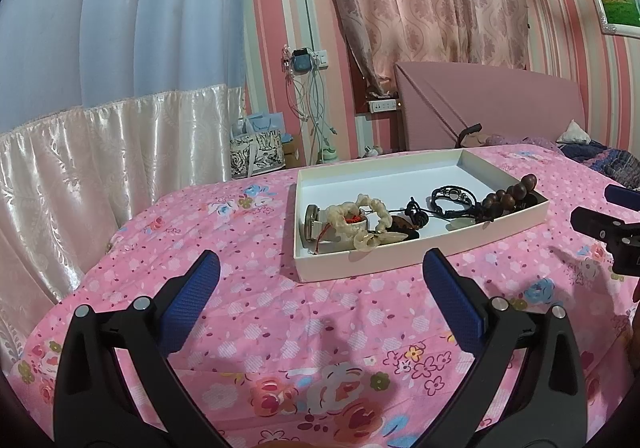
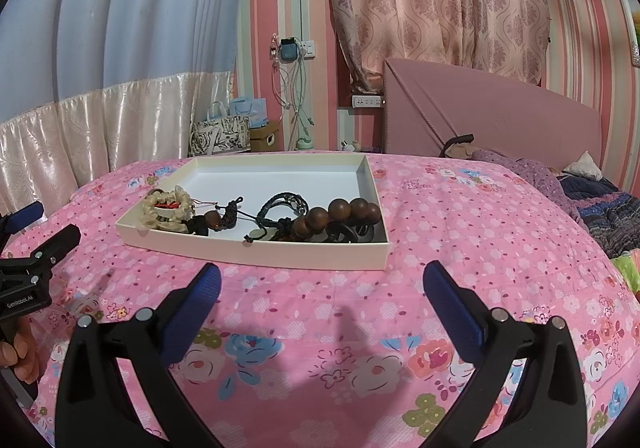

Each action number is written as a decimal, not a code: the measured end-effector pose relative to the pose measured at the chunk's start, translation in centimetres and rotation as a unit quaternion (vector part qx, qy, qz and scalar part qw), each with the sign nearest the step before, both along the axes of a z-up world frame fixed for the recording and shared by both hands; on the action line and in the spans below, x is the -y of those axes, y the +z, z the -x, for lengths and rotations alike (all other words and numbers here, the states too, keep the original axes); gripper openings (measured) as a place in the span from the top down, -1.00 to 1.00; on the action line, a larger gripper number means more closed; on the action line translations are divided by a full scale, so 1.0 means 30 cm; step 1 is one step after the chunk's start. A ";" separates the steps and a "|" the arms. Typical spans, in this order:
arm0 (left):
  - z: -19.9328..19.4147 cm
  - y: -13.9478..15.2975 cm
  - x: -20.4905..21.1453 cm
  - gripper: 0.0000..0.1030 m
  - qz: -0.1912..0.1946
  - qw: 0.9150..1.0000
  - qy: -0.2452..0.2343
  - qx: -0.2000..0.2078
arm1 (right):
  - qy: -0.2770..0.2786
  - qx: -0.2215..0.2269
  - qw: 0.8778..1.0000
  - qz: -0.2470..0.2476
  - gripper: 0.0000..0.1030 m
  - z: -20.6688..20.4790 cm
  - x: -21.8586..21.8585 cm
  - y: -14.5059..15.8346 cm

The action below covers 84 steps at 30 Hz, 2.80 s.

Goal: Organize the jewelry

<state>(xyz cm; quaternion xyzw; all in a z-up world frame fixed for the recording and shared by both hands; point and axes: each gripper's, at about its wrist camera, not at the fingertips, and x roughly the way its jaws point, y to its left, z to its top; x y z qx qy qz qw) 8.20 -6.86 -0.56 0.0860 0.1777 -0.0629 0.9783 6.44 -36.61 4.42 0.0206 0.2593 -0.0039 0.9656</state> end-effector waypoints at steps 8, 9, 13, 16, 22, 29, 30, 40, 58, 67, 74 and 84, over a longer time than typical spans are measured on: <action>0.002 0.001 -0.003 -0.94 0.006 1.000 0.000 0.002 | -0.001 -0.002 1.000 0.003 -0.96 -0.001 -0.002 -0.003; 0.001 0.002 -0.005 -0.94 0.006 1.000 0.000 0.002 | -0.001 -0.001 1.000 0.002 -0.96 -0.001 -0.001 -0.002; 0.003 0.002 -0.005 -0.94 0.007 1.000 0.000 0.003 | -0.002 -0.002 1.000 0.001 -0.96 -0.001 0.000 -0.005; 0.004 0.003 -0.004 -0.94 0.006 1.000 0.000 0.003 | -0.001 -0.002 1.000 0.002 -0.96 -0.001 0.000 -0.006; 0.006 0.003 -0.003 -0.94 0.006 1.000 0.000 0.003 | -0.002 -0.002 1.000 0.001 -0.96 -0.002 0.002 -0.006; 0.005 0.003 -0.004 -0.94 0.006 1.000 0.000 0.003 | -0.002 -0.002 1.000 0.002 -0.96 -0.002 0.002 -0.007; 0.005 0.003 -0.004 -0.94 0.006 1.000 0.000 0.003 | -0.002 -0.002 1.000 0.002 -0.96 -0.001 0.003 -0.007; 0.003 0.002 -0.005 -0.94 0.006 1.000 0.000 0.003 | -0.001 -0.002 1.000 0.002 -0.96 -0.002 0.003 -0.006; 0.004 0.002 -0.005 -0.94 0.007 1.000 0.000 0.003 | -0.002 -0.002 1.000 0.002 -0.96 -0.003 0.001 -0.005; 0.006 0.003 -0.006 -0.94 0.012 1.000 0.001 0.003 | -0.004 -0.006 1.000 -0.002 -0.96 -0.002 0.006 -0.013; 0.008 0.003 -0.003 -0.94 0.008 1.000 0.003 0.002 | -0.004 -0.002 1.000 -0.003 -0.96 0.004 0.005 -0.013; 0.007 -0.001 0.001 -0.94 0.006 1.000 0.009 0.000 | -0.004 0.000 1.000 -0.005 -0.96 0.008 0.001 -0.003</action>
